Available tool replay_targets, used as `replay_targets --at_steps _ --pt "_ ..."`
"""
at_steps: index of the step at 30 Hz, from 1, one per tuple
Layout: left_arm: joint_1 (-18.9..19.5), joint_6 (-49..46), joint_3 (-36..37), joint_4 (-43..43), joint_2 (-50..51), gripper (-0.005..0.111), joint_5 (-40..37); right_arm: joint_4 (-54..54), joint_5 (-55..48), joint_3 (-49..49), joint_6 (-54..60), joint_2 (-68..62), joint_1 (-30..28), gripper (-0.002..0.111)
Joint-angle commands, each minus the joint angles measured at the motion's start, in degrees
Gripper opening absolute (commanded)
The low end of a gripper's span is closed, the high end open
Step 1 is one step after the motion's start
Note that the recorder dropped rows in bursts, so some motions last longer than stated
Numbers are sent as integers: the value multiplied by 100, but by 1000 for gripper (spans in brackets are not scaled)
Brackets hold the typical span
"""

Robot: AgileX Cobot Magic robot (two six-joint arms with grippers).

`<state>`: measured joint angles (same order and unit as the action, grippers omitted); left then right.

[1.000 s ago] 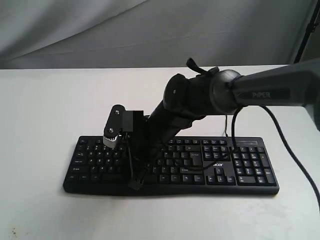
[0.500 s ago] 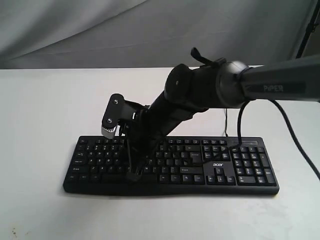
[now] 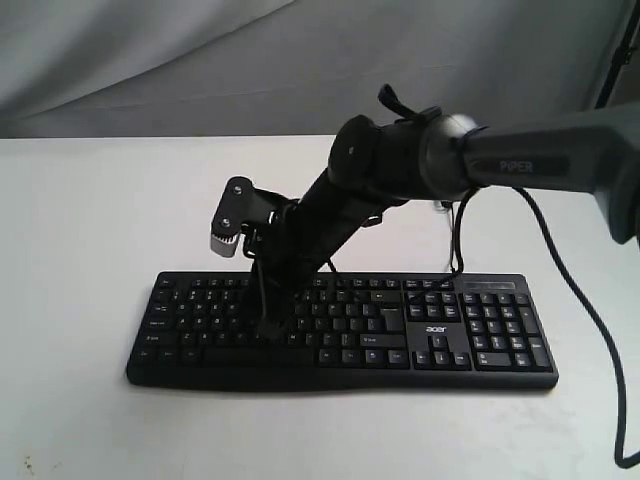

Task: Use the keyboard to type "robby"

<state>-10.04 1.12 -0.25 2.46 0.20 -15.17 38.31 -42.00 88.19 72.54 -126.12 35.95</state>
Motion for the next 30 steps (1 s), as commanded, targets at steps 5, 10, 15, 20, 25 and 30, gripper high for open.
replay_targets --at_steps 5,10,15,20,25,30 --pt "-32 16 25 27 -20 0 33 -177 -74 61 -57 -29 -82 0" --pt "-32 16 25 27 -20 0 33 -193 -64 61 -57 -29 -82 0" --pt "-32 16 25 27 -20 0 33 -205 41 61 -57 -29 -82 0" --pt "-32 16 25 27 -20 0 33 -213 66 61 -57 -29 -82 0" --pt "-32 16 25 27 -20 0 33 -213 81 61 -57 -29 -82 0" --pt "-32 16 25 27 -20 0 33 -213 81 61 -57 -29 -82 0"
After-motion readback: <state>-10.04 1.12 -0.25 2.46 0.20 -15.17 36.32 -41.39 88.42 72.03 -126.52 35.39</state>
